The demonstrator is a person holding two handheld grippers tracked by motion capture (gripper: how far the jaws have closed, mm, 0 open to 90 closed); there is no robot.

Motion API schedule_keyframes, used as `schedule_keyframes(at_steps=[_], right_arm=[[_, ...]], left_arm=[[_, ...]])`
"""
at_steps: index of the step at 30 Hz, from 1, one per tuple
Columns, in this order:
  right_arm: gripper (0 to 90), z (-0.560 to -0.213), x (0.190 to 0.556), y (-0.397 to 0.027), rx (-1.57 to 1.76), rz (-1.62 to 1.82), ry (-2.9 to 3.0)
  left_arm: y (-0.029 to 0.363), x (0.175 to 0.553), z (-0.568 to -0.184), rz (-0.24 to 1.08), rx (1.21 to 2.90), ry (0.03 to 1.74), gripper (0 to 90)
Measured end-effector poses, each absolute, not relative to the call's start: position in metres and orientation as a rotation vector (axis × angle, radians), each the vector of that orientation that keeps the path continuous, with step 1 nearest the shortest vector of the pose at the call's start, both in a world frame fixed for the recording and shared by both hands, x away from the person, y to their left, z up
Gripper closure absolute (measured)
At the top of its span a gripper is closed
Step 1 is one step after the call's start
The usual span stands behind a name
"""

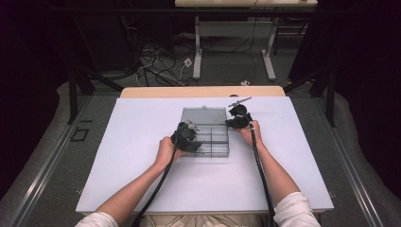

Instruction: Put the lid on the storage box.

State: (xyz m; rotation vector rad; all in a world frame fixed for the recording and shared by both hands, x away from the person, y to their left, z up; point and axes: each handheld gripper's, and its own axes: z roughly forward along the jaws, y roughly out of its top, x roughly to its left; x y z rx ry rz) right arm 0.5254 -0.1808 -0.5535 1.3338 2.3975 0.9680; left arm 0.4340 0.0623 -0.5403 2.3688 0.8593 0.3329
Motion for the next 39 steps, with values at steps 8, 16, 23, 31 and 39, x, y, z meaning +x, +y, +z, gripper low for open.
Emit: schedule_keyframes(at_steps=[8, 16, 23, 31, 39], right_arm=[[90.0, -0.555, 0.53, -0.18, 1.36, 0.999, 2.37], [90.0, -0.553, 0.531, -0.18, 1.351, 1.011, 2.353], [90.0, -0.548, 0.533, -0.18, 1.351, 1.025, 2.325], [90.0, -0.539, 0.532, -0.18, 1.319, 1.046, 2.295], [90.0, -0.534, 0.529, -0.18, 1.311, 1.065, 2.275]], left_arm=[[0.062, 0.434, -0.54, 0.333, 2.371, 0.858, 57.2], [0.062, 0.434, -0.54, 0.332, 2.374, 0.858, 57.2], [0.062, 0.434, -0.54, 0.333, 2.372, 0.857, 57.1], [0.062, 0.434, -0.54, 0.333, 2.37, 0.857, 57.1], [0.062, 0.434, -0.54, 0.333, 2.369, 0.858, 57.1]])
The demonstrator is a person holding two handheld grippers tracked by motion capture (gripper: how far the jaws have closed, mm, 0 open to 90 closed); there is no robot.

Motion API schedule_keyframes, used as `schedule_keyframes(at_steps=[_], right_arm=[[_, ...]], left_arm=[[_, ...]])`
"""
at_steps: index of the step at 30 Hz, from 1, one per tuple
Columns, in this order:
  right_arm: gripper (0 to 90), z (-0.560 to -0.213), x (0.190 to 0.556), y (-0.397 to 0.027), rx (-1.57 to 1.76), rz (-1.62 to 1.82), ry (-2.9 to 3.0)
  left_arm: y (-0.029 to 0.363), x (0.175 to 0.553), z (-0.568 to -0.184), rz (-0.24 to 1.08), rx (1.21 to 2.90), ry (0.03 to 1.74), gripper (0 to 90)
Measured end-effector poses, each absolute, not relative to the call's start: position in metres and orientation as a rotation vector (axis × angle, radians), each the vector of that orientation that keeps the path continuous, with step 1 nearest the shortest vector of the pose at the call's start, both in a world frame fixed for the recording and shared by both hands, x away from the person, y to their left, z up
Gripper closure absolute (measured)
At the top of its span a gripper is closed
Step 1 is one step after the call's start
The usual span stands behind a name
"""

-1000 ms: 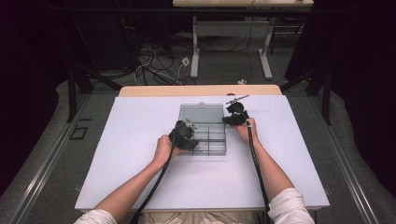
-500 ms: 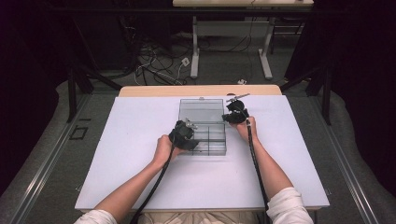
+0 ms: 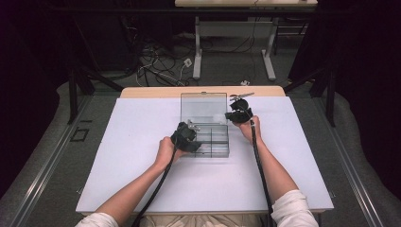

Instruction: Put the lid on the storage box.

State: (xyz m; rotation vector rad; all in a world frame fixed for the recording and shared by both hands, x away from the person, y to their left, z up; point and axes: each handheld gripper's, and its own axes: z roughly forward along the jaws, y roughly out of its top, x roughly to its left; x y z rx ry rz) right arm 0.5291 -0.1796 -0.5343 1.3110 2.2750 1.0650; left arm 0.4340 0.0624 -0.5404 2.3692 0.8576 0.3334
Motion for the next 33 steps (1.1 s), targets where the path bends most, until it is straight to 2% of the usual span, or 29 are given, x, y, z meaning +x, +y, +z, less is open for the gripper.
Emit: schedule_keyframes(at_steps=[33], right_arm=[[90.0, -0.507, 0.515, -0.18, 1.208, 1.145, 2.254]], left_arm=[[0.061, 0.435, -0.54, 0.335, 2.382, 0.852, 55.1]])
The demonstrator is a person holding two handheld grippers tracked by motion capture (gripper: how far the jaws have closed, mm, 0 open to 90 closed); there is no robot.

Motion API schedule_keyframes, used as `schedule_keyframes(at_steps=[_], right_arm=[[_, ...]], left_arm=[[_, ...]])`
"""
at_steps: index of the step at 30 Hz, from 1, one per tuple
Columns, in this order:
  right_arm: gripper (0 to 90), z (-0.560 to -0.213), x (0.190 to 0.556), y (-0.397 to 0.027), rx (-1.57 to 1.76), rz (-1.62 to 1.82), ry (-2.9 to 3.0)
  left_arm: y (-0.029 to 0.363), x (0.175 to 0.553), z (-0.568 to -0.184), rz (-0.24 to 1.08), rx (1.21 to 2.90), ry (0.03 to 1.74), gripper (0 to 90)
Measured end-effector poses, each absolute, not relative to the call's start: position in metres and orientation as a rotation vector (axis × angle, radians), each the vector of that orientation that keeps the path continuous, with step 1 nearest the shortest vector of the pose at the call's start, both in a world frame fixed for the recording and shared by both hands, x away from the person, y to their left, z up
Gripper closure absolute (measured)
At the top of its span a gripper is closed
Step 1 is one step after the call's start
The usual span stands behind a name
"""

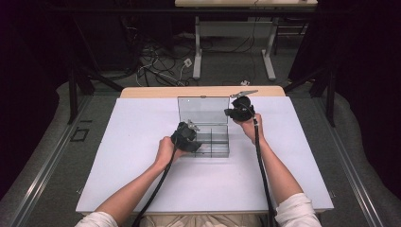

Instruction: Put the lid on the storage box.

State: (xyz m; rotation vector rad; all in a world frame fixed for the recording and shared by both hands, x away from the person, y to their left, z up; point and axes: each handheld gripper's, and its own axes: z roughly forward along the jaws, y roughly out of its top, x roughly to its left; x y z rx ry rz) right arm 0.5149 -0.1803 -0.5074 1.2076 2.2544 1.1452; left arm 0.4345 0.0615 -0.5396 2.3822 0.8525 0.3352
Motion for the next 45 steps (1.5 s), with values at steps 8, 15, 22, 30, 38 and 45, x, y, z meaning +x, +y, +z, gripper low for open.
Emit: schedule_keyframes(at_steps=[8, 15, 22, 30, 38, 45], right_arm=[[90.0, -0.506, 0.513, -0.18, 1.194, 1.147, 2.25], [90.0, -0.505, 0.512, -0.18, 1.196, 1.135, 2.252], [90.0, -0.504, 0.51, -0.18, 1.184, 1.145, 2.257], [89.8, -0.501, 0.508, -0.18, 1.177, 1.127, 2.266], [83.4, -0.491, 0.498, -0.185, 1.163, 1.078, 2.27], [76.4, -0.486, 0.48, -0.194, 1.151, 1.075, 2.271]], left_arm=[[0.079, 0.445, -0.503, 0.442, 2.3, 0.919, 12.6], [0.095, 0.47, -0.48, 0.383, 2.311, 0.984, 0.0], [0.099, 0.483, -0.474, 0.447, 2.302, 0.978, 21.6], [0.109, 0.485, -0.474, 0.453, 2.206, 0.991, 62.6], [0.116, 0.479, -0.478, 0.441, 2.164, 0.96, 67.9], [0.119, 0.473, -0.483, 0.455, 2.126, 0.938, 69.0]])
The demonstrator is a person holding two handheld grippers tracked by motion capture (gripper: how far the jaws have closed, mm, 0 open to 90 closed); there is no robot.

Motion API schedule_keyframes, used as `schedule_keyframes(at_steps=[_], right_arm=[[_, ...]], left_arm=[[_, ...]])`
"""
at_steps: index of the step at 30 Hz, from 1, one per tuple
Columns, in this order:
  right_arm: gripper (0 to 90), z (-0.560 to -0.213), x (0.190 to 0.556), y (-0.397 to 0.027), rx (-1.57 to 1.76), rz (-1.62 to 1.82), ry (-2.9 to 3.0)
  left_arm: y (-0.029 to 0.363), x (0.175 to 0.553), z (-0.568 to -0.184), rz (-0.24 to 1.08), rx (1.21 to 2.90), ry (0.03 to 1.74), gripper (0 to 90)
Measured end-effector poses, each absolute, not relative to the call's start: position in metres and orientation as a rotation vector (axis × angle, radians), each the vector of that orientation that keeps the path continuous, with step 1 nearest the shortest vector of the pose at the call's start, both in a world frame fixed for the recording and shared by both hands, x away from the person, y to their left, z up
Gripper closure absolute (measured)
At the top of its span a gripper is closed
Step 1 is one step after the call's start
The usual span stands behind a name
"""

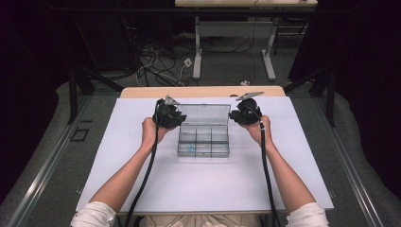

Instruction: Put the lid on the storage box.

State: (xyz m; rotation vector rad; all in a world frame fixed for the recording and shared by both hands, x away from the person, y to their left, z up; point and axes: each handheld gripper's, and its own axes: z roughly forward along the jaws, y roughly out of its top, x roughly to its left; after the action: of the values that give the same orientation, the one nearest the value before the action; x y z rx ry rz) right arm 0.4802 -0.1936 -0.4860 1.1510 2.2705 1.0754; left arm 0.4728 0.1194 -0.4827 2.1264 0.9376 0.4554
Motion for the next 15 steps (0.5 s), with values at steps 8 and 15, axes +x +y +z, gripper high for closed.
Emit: schedule_keyframes(at_steps=[8, 15], right_arm=[[72.9, -0.488, 0.461, -0.198, 1.14, 1.116, 2.293], [71.3, -0.479, 0.452, -0.184, 1.077, 1.142, 2.275]], left_arm=[[0.123, 0.468, -0.485, 0.462, 2.109, 0.925, 69.9], [0.123, 0.465, -0.487, 0.48, 2.124, 0.913, 71.1]])
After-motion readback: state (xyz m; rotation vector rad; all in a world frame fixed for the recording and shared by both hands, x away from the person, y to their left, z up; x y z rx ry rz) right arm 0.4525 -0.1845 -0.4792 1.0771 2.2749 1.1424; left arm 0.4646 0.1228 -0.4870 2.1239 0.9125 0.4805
